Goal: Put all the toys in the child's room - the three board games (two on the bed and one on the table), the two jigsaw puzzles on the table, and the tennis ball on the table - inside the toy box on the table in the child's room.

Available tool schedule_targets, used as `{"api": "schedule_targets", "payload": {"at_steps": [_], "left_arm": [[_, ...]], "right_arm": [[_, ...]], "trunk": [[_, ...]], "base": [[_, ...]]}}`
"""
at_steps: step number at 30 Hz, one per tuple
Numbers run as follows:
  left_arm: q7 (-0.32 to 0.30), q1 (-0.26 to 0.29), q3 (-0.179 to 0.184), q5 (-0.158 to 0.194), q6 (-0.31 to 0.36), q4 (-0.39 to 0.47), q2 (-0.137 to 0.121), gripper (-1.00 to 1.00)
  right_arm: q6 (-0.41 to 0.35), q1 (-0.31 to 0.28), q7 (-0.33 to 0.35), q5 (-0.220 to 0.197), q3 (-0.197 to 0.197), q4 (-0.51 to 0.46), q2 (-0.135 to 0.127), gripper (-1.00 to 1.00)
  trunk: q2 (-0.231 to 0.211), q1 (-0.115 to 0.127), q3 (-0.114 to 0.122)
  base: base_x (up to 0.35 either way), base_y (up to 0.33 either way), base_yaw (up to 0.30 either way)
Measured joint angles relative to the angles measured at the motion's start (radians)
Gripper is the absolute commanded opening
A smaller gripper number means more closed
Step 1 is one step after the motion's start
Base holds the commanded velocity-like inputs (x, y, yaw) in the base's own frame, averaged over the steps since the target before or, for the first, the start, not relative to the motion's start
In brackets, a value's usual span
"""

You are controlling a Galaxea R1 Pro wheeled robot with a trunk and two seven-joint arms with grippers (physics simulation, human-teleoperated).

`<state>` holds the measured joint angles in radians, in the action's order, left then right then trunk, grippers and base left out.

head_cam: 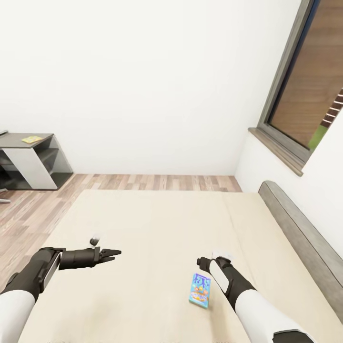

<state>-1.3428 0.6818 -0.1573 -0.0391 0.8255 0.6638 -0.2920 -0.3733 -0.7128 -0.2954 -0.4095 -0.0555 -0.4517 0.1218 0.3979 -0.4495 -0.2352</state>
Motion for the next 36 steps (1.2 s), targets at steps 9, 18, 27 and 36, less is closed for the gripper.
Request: {"api": "schedule_targets", "payload": {"at_steps": [9, 18, 27, 36], "left_arm": [[-0.003, 0.0, 0.0, 0.0, -0.002, 0.0, -0.001, 1.0], [-0.002, 0.0, 0.0, 0.0, -0.002, 0.0, 0.0, 1.0], [-0.001, 0.0, 0.0, 0.0, -0.001, 0.0, 0.004, 1.0], [0.0, 0.0, 0.0, 0.0, -0.001, 0.0, 0.007, 1.0]], "right_arm": [[0.0, 0.0, 0.0, 0.001, 0.0, 0.001, -0.001, 1.0], [0.0, 0.0, 0.0, 0.001, 0.0, 0.001, -0.003, 1.0], [0.001, 0.0, 0.0, 0.001, 0.0, 0.001, -0.003, 1.0], [0.001, 0.0, 0.0, 0.001, 0.0, 0.001, -0.004, 1.0]], "trunk": [[0.0, 0.0, -0.015], [0.0, 0.0, -0.029], [0.0, 0.0, -0.044], [0.0, 0.0, -0.059]], "base": [[0.0, 0.0, 0.0], [0.0, 0.0, 0.0], [0.0, 0.0, 0.0], [0.0, 0.0, 0.0]]}}
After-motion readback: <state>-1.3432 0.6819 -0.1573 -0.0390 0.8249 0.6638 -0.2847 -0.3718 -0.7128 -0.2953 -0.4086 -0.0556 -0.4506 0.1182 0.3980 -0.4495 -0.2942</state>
